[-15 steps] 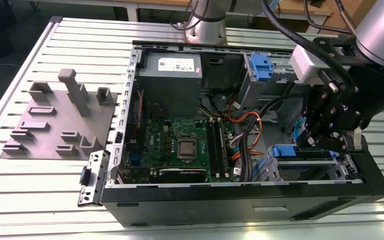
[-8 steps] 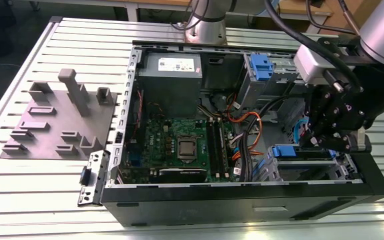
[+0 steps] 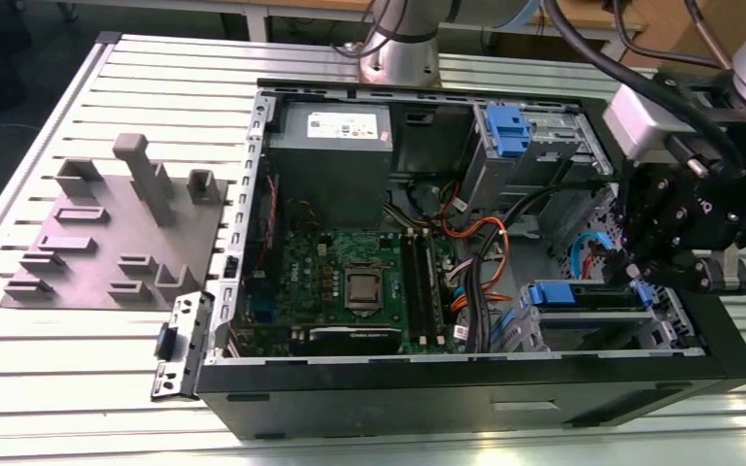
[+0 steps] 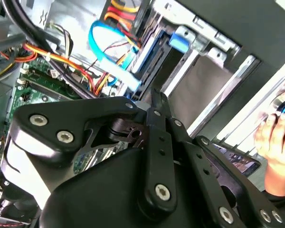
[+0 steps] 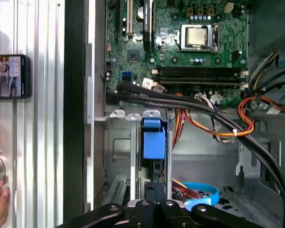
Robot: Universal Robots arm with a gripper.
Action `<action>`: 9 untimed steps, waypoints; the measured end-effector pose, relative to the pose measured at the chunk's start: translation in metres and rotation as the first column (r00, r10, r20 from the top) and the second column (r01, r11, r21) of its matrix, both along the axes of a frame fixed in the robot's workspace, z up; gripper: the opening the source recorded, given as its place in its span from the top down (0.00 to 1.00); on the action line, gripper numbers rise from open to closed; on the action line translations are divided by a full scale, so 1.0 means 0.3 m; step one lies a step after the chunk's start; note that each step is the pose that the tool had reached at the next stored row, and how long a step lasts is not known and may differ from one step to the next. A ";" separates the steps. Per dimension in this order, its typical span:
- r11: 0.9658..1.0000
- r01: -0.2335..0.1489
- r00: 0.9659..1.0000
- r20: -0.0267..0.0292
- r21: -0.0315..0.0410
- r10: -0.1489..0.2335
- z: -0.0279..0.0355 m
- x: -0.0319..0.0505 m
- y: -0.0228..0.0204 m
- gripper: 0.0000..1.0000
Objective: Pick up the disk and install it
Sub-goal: 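Insert the first disk wire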
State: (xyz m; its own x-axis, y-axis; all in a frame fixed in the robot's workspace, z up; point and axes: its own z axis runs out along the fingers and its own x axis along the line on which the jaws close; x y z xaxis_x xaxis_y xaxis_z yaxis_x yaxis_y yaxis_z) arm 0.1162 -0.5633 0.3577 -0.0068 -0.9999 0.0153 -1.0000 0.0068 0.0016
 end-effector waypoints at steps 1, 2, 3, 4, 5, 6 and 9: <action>1.000 0.000 1.000 0.000 0.000 0.000 0.000 0.009 0.001 0.89; 1.000 0.000 1.000 -0.001 0.000 0.000 0.000 0.018 0.002 0.89; 1.000 0.000 1.000 -0.002 0.000 0.000 0.000 0.027 0.003 0.89; 1.000 0.000 1.000 -0.002 0.000 0.000 0.000 0.036 0.004 0.89; 1.000 0.000 1.000 -0.004 0.000 0.000 0.000 0.044 0.005 0.89; 1.000 0.000 1.000 -0.005 0.000 0.000 0.000 0.053 0.006 0.89; 1.000 0.000 1.000 -0.023 0.000 0.000 0.000 0.081 0.008 0.89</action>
